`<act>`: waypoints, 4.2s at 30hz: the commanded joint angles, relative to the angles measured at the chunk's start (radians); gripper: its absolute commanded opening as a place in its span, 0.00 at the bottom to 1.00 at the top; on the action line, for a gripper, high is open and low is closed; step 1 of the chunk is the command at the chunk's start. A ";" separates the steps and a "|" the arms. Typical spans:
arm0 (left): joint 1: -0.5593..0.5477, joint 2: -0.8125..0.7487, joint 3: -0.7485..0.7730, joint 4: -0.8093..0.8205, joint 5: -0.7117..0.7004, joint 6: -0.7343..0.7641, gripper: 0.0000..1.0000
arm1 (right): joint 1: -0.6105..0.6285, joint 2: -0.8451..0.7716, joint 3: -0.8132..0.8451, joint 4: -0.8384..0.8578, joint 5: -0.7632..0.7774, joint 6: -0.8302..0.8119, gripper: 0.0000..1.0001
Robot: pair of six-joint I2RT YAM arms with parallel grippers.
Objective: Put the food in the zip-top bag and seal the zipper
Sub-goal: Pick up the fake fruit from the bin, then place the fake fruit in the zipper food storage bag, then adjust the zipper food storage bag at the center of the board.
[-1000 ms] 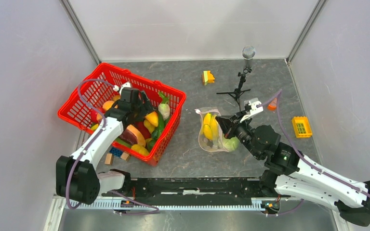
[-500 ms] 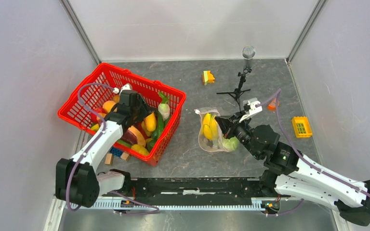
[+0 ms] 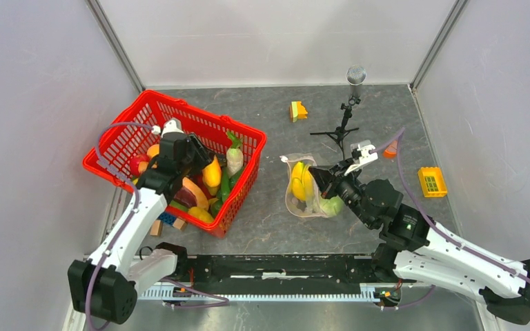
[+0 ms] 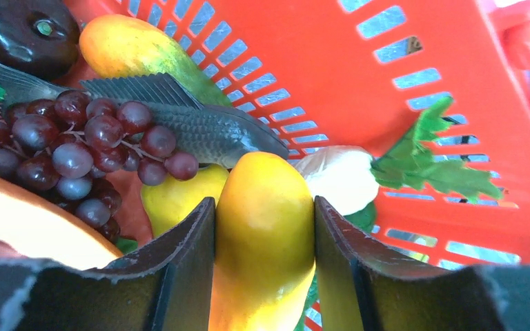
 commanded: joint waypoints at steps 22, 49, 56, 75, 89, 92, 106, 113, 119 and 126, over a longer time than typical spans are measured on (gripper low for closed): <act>0.005 -0.287 0.148 0.066 0.314 0.030 0.21 | 0.000 -0.006 -0.035 0.083 -0.034 0.050 0.03; -0.662 -0.118 0.147 0.604 0.104 0.041 0.24 | 0.002 0.120 0.113 0.014 0.110 0.101 0.01; -0.800 -0.033 0.100 0.758 -0.133 0.024 0.24 | 0.002 0.117 0.077 0.060 0.096 0.176 0.00; -0.920 0.085 0.020 0.820 -0.460 0.110 0.27 | 0.002 0.042 -0.002 0.224 0.077 0.251 0.02; -0.936 0.185 0.220 0.567 -0.406 0.272 0.73 | 0.002 -0.042 0.003 0.213 0.146 0.222 0.02; -0.935 0.166 0.232 0.548 -0.372 0.286 0.87 | 0.002 -0.057 0.010 0.181 0.191 0.196 0.02; -0.934 -0.096 0.265 0.352 -0.435 0.385 1.00 | 0.002 -0.240 0.110 0.009 0.480 -0.108 0.02; -0.915 -0.102 0.292 0.154 -0.704 0.373 1.00 | 0.002 -0.144 0.148 -0.153 0.275 -0.129 0.02; -0.783 -0.108 0.290 0.016 -0.635 0.243 1.00 | 0.002 0.123 0.082 -0.267 0.165 -0.015 0.02; -0.663 -0.151 0.275 -0.083 -0.597 0.201 1.00 | 0.000 0.051 0.128 0.004 0.106 -0.127 0.03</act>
